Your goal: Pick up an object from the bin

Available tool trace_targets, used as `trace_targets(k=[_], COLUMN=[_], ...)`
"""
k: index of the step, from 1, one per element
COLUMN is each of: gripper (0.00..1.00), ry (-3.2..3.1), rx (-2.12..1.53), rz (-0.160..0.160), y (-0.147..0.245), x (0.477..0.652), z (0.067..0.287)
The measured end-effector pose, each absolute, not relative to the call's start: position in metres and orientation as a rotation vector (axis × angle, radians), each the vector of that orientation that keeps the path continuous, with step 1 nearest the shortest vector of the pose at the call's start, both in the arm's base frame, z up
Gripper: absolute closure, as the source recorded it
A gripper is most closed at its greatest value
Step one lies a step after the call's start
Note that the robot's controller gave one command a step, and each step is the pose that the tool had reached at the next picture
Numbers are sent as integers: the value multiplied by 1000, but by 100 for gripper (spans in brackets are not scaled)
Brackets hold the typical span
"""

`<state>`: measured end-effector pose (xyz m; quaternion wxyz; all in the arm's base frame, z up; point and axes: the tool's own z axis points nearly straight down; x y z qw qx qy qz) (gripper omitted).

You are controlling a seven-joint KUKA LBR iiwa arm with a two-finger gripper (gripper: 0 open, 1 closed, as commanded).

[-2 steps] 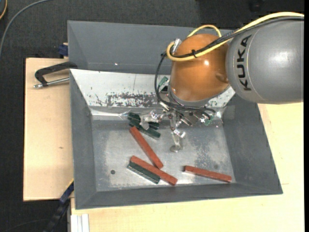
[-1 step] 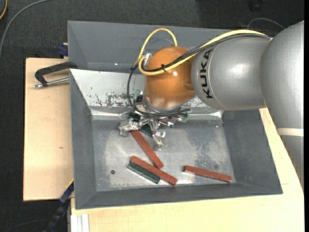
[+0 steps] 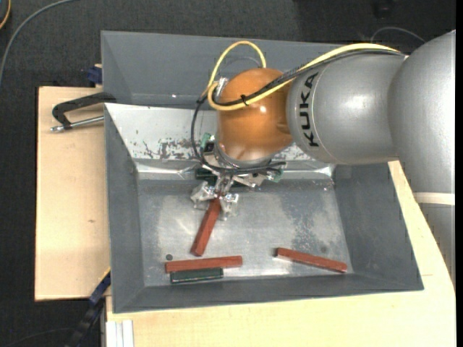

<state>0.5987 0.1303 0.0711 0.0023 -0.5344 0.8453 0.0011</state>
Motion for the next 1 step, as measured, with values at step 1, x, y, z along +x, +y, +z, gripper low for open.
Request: trace_targets(k=[1], gripper=[100], ry=[2337], rx=[-2079], rz=[-2], y=[212], x=[579], z=[248])
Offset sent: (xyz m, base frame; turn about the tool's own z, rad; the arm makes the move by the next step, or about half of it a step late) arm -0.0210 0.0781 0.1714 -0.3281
